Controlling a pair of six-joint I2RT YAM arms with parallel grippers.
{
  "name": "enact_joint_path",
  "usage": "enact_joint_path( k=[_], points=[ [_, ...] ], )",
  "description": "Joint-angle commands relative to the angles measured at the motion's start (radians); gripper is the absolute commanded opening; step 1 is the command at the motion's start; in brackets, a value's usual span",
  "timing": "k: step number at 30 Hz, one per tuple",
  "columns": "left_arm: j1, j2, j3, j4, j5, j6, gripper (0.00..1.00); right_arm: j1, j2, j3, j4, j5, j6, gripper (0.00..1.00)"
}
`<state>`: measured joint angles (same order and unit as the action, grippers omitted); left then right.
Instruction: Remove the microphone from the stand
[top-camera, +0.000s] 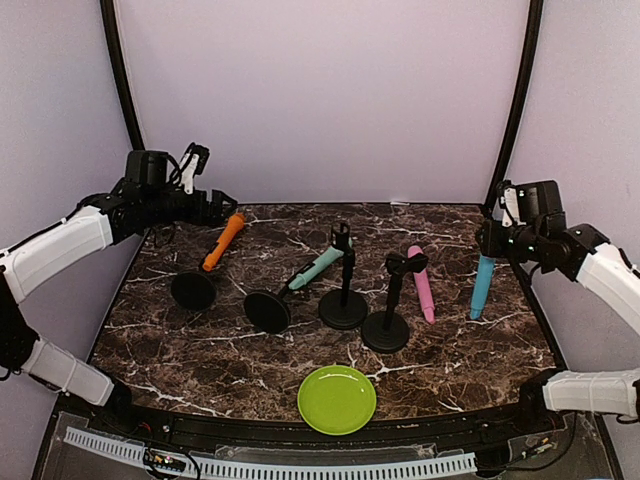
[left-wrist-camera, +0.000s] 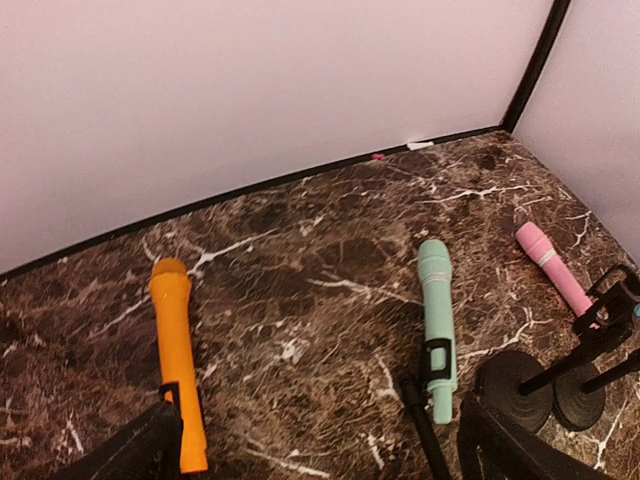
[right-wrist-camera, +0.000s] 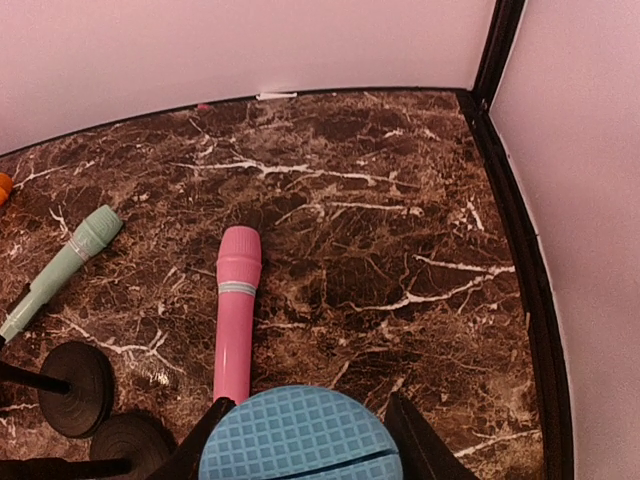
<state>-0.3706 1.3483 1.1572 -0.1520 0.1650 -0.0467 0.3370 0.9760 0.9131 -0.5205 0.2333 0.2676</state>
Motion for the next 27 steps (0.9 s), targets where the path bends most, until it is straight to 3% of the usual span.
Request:
enact_joint_path(
  k=[1,6,11,21,27],
  points=[
    [0.129,-0.131,-0.09,-0.046,0.076,-0.038,0.98,-0.078,0.093,0.074,-0.072,-0.187,0.031,0.25],
    [0.164,-0.253,-0.131,-0.033,0.01,0.007,0.98,-0.103,0.241,0.137,-0.11,-0.25,0.069,0.25],
    [0.165,-0.338,-0.191,0.018,0.05,-0.001,0.98,-0.104,0.413,0.22,-0.094,-0.309,0.098,0.23],
    [0.164,-0.339,-0.199,-0.004,0.077,-0.013,0.98,-0.102,0.681,0.298,-0.045,-0.289,0.115,0.24],
    [0.165,-0.337,-0.201,-0.005,0.079,-0.011,0.98,-0.102,0.762,0.295,0.083,-0.306,0.159,0.31]
  ],
)
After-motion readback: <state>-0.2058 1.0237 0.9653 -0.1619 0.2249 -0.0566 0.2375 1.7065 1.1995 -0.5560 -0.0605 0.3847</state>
